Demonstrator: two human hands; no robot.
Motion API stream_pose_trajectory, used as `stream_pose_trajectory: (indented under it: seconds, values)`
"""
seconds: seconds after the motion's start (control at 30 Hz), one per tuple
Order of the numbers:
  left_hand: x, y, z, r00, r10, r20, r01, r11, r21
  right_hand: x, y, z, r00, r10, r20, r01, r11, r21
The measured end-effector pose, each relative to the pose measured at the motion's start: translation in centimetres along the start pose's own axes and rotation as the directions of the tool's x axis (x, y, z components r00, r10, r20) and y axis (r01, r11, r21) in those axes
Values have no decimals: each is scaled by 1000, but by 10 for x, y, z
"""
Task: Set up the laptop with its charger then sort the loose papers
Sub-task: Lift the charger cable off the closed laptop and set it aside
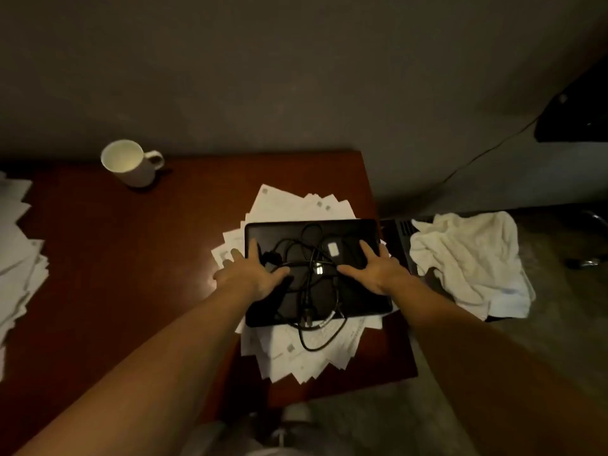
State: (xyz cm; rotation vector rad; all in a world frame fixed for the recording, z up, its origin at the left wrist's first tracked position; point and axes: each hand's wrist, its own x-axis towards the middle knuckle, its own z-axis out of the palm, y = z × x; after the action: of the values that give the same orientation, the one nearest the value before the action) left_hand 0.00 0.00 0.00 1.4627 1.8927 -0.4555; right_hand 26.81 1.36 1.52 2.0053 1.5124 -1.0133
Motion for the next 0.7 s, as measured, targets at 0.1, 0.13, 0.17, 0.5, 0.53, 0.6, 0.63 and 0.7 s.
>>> stream_pose_trajectory:
  seconds: [0.1,0.13,0.17,0.5,0.53,0.6,0.63,0.7]
  values:
    - [-1,0,10,1000,-3,5,3,999,-40,7,5,14,1000,29,13,-30,987,155]
    - [-1,-1,14,1000,-4,-3,4,997,-74,6,5,17,999,29,13,-31,981,192]
    - [-3,1,18,1000,-1,-10,0,993,-114,9,6,21,999,35,10,-36,974,223]
    - [-8,16,34,993,-77,-85,37,916,-399,21,10,25,997,67,-27,-56,951,303]
    - [-8,18,35,993,-78,-90,31,901,-432,21,10,24,997,70,-43,-55,959,278]
    - [-9,20,38,992,-79,-100,20,871,-492,20,10,24,994,74,-80,-53,969,241]
    - [-10,21,38,992,-76,-100,15,860,-510,20,9,24,993,73,-93,-50,972,230]
    - [-10,18,38,994,-62,-87,5,840,-543,20,10,23,991,77,-106,-50,971,233]
